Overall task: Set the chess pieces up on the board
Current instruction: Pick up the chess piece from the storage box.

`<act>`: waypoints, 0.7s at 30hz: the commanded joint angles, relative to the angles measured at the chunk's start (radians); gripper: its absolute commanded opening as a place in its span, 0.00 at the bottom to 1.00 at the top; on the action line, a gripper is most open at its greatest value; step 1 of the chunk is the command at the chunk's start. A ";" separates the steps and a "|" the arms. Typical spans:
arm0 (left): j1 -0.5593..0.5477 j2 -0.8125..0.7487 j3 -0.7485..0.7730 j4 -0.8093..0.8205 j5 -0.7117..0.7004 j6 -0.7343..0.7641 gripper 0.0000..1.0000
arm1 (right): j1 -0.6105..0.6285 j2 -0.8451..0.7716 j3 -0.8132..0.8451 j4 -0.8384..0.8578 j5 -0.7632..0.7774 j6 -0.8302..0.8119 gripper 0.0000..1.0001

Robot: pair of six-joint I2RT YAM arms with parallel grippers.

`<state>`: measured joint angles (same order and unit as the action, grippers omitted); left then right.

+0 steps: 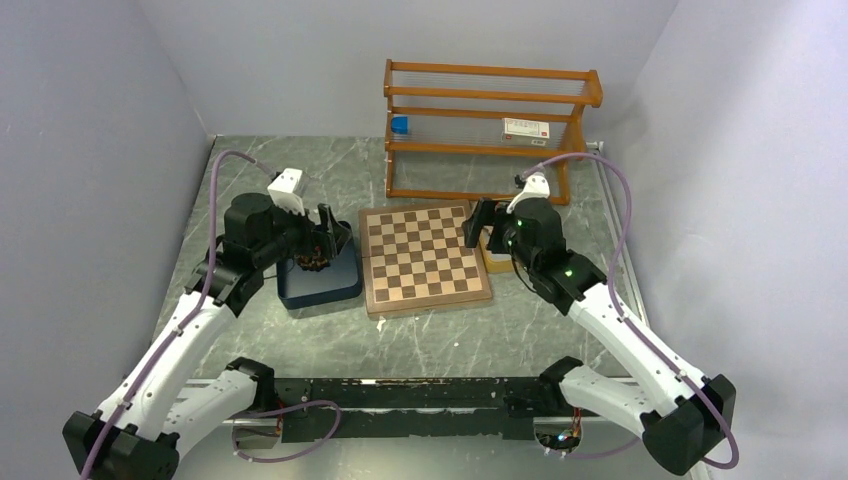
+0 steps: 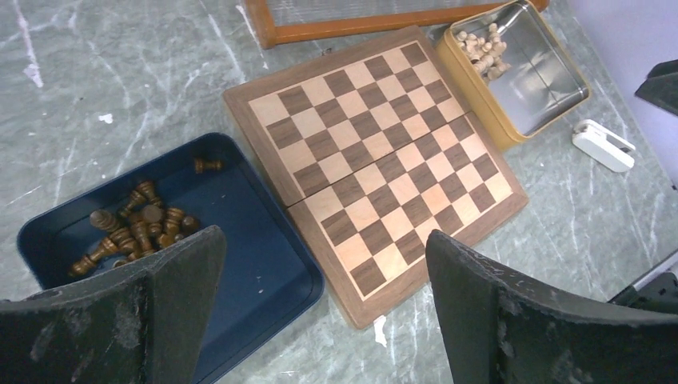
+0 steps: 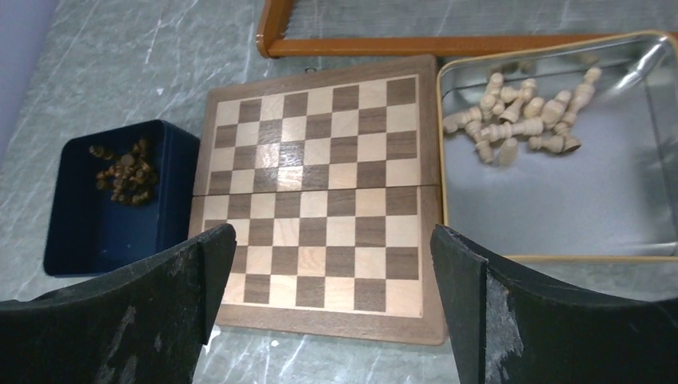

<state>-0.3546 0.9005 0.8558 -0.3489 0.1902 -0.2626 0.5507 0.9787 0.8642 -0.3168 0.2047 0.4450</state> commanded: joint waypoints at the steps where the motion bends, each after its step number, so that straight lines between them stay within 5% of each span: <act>1: 0.008 -0.048 -0.024 0.020 -0.069 0.034 1.00 | -0.007 0.037 0.049 -0.007 0.101 -0.085 0.96; 5: 0.008 -0.084 -0.041 0.002 -0.060 0.063 1.00 | -0.016 0.172 0.100 -0.024 0.199 -0.128 0.87; 12: 0.006 -0.078 -0.044 -0.039 -0.146 0.068 1.00 | -0.108 0.374 0.158 0.021 0.170 -0.178 0.42; 21: 0.000 -0.105 -0.040 -0.048 -0.187 0.084 1.00 | -0.228 0.567 0.174 0.086 0.099 -0.160 0.32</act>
<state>-0.3550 0.8196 0.8124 -0.3943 0.0677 -0.1963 0.3641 1.4986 1.0042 -0.2836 0.3332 0.2882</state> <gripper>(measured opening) 0.995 0.319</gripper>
